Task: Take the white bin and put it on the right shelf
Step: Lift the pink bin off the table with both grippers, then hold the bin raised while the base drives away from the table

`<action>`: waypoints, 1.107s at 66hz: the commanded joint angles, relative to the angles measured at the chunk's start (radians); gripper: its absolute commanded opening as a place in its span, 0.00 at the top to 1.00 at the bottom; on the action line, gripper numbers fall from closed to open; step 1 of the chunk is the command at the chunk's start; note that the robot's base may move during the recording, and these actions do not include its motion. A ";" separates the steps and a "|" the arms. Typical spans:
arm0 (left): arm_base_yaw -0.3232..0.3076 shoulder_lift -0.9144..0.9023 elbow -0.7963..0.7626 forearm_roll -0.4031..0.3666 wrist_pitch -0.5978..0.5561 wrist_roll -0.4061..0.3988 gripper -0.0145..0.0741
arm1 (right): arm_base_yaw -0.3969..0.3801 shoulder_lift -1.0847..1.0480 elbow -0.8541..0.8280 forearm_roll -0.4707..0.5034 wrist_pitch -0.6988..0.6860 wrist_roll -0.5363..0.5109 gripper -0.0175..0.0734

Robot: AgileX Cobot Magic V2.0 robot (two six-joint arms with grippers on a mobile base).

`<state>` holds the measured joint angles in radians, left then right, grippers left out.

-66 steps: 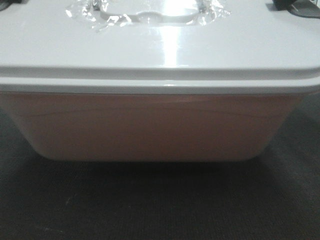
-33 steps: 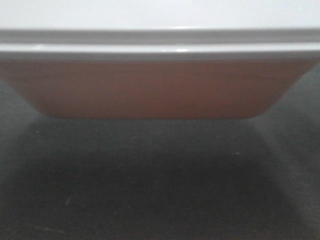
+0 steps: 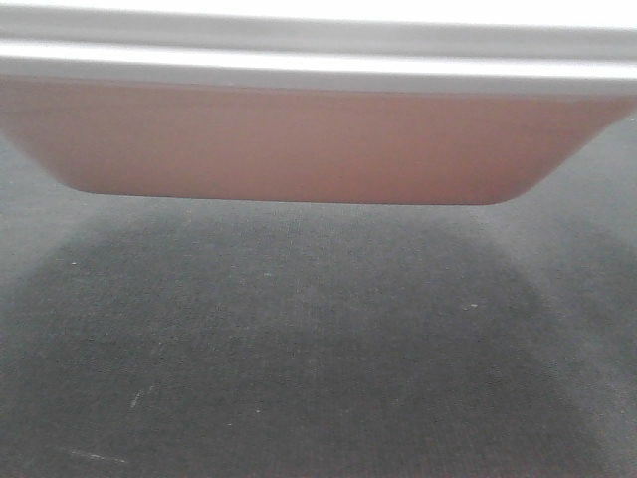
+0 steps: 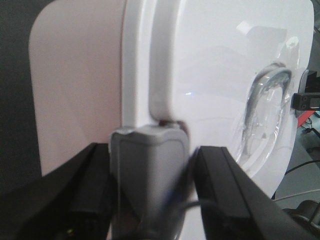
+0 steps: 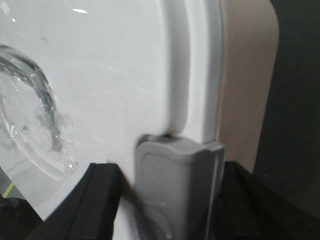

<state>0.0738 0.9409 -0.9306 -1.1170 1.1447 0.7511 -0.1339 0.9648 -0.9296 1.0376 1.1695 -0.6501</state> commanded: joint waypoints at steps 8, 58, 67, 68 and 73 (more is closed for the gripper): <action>-0.016 -0.021 -0.030 -0.162 0.140 0.019 0.61 | 0.010 -0.020 -0.031 0.175 0.152 -0.006 0.48; -0.016 -0.021 -0.030 -0.159 0.131 0.019 0.61 | 0.010 -0.020 -0.031 0.175 0.137 -0.006 0.48; -0.016 -0.021 -0.030 -0.159 0.131 0.019 0.61 | 0.010 -0.020 -0.031 0.175 0.137 -0.006 0.48; -0.016 -0.021 -0.030 -0.159 0.131 0.019 0.61 | 0.010 -0.020 -0.031 0.175 0.137 -0.006 0.48; -0.016 -0.021 -0.030 -0.159 0.131 0.019 0.61 | 0.010 -0.020 -0.031 0.175 0.137 -0.006 0.48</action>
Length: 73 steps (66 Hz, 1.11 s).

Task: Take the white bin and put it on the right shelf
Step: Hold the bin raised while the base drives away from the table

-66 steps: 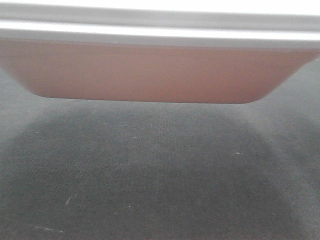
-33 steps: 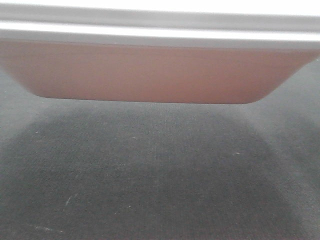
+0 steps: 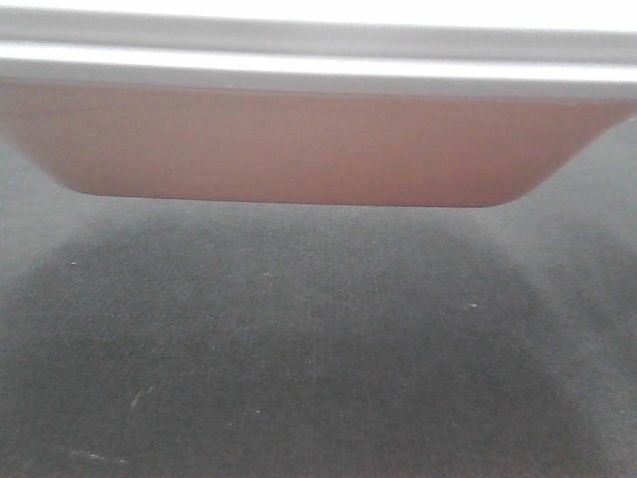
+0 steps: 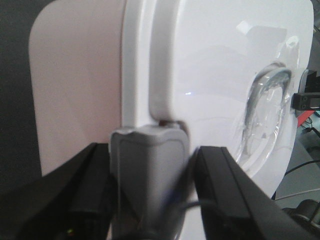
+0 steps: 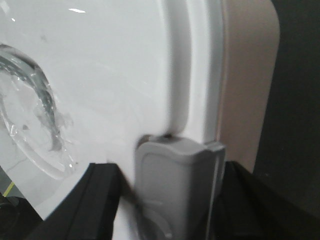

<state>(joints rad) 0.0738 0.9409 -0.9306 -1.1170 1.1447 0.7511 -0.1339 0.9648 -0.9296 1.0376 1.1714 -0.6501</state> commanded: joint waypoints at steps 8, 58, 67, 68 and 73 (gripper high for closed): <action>-0.016 -0.021 -0.030 -0.159 0.131 0.019 0.61 | 0.010 -0.020 -0.031 0.175 0.134 -0.006 0.48; -0.016 -0.021 -0.030 -0.159 0.131 0.019 0.61 | 0.010 -0.020 -0.031 0.175 0.114 -0.006 0.48; -0.016 -0.021 -0.030 -0.159 0.131 0.019 0.61 | 0.010 -0.020 -0.031 0.175 0.114 -0.006 0.48; -0.016 -0.021 -0.030 -0.159 0.131 0.019 0.61 | 0.010 -0.020 -0.031 0.175 0.114 -0.006 0.48; -0.016 -0.021 -0.030 -0.159 0.131 0.019 0.61 | 0.010 -0.020 -0.031 0.175 0.114 -0.006 0.48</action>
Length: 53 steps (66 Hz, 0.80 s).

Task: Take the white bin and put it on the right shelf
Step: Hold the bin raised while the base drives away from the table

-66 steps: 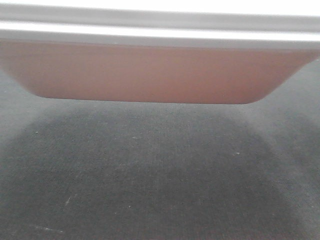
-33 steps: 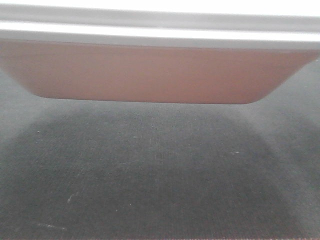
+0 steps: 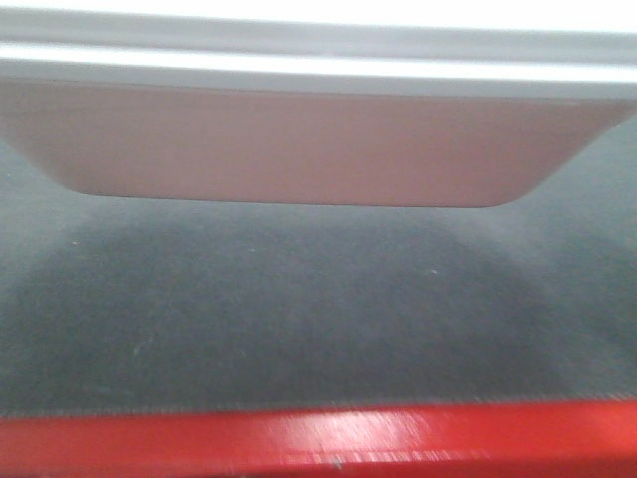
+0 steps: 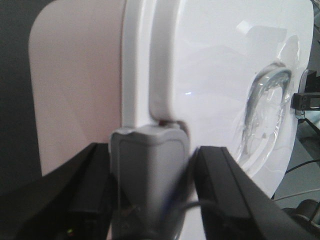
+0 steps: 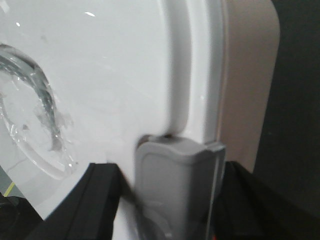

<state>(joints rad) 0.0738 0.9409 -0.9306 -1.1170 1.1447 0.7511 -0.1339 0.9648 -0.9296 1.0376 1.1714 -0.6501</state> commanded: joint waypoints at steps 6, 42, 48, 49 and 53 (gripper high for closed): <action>-0.016 -0.021 -0.030 -0.159 0.131 0.019 0.61 | 0.010 -0.020 -0.031 0.175 0.114 -0.006 0.48; -0.016 -0.042 -0.030 -0.161 0.134 0.019 0.61 | 0.010 -0.020 -0.031 0.175 0.114 -0.006 0.48; -0.016 -0.044 -0.030 -0.161 0.134 0.019 0.61 | 0.010 -0.020 -0.031 0.175 0.114 -0.006 0.48; -0.016 -0.044 -0.030 -0.161 0.134 0.019 0.61 | 0.010 -0.020 -0.031 0.175 0.114 -0.006 0.48; -0.016 -0.044 -0.030 -0.161 0.134 0.019 0.61 | 0.010 -0.020 -0.031 0.175 0.114 -0.006 0.48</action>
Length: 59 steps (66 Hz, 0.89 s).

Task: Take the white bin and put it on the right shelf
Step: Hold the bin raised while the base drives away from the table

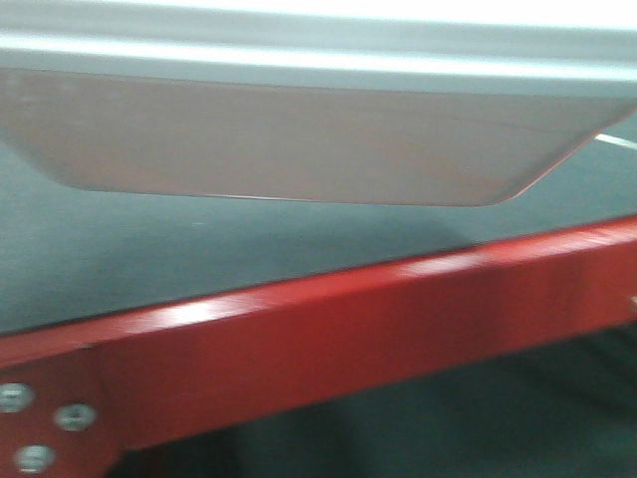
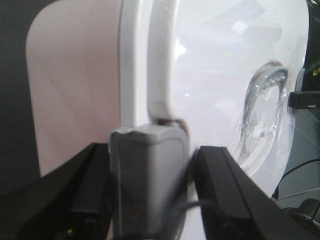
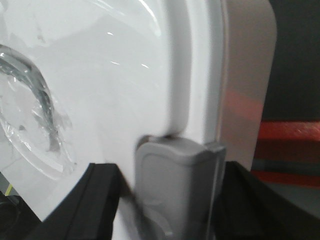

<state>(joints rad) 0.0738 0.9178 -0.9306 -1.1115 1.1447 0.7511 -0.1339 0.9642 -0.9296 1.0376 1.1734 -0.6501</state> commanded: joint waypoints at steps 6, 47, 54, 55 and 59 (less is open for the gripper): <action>-0.016 -0.021 -0.030 -0.166 0.134 0.019 0.61 | 0.010 -0.019 -0.031 0.175 0.112 -0.006 0.48; -0.016 -0.021 -0.030 -0.166 0.134 0.019 0.61 | 0.010 -0.019 -0.031 0.175 0.112 -0.006 0.48; -0.016 -0.021 -0.030 -0.166 0.134 0.019 0.61 | 0.010 -0.019 -0.031 0.175 0.112 -0.006 0.48; -0.016 -0.021 -0.030 -0.166 0.134 0.019 0.61 | 0.010 -0.019 -0.031 0.175 0.112 -0.006 0.48; -0.016 -0.021 -0.030 -0.166 0.134 0.019 0.61 | 0.010 -0.019 -0.031 0.175 0.112 -0.006 0.48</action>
<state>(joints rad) 0.0738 0.9172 -0.9306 -1.1099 1.1447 0.7511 -0.1339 0.9642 -0.9296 1.0376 1.1748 -0.6521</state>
